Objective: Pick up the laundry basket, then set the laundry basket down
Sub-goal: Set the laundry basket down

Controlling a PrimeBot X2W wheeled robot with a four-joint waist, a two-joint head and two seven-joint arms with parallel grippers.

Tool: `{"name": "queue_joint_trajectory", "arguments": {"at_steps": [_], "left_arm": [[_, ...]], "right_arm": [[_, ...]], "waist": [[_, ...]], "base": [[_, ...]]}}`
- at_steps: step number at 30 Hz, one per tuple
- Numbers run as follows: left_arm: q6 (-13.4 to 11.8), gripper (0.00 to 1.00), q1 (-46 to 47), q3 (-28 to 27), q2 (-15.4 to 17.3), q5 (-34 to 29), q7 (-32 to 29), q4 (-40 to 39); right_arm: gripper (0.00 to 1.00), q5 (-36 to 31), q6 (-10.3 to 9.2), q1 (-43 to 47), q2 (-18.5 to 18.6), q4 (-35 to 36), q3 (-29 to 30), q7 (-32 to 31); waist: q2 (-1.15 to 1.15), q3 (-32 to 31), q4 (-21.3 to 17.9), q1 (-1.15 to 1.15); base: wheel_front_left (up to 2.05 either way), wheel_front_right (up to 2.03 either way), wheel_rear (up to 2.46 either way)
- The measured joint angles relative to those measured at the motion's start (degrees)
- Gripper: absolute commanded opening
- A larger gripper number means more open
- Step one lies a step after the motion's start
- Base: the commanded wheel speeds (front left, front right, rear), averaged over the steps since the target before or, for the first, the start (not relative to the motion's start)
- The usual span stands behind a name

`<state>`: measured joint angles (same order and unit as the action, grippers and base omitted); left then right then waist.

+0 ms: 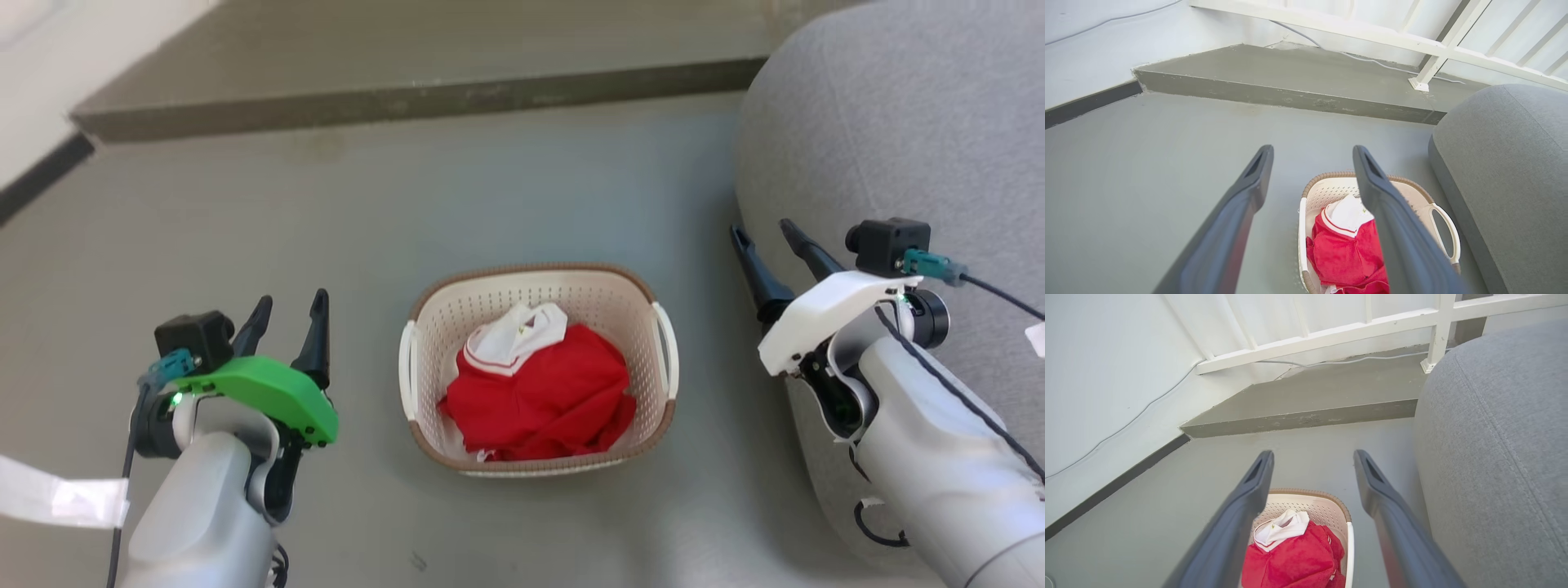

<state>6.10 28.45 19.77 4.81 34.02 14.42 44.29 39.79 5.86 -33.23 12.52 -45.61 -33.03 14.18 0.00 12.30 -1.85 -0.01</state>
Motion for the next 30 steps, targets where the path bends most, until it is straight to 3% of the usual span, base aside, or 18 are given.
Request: {"name": "queue_joint_trajectory", "arguments": {"at_steps": [13,30], "left_arm": [[-1.1,1.0,-6.7,-4.9,0.2,-4.7,0.0,-11.6],[-2.1,1.0,-15.8,-9.0,-0.5,-9.2,0.0,-21.2]], "right_arm": [[1.0,-6.1,-3.35,8.3,0.7,11.3,6.6,0.0],[1.0,-12.9,-5.56,19.3,0.7,22.3,11.9,0.2]], "waist": [[0.0,-6.8,-0.8,0.0],[0.0,-10.3,-1.1,0.0]], "base": [[0.0,0.0,0.0],[0.0,0.0,0.0]]}}
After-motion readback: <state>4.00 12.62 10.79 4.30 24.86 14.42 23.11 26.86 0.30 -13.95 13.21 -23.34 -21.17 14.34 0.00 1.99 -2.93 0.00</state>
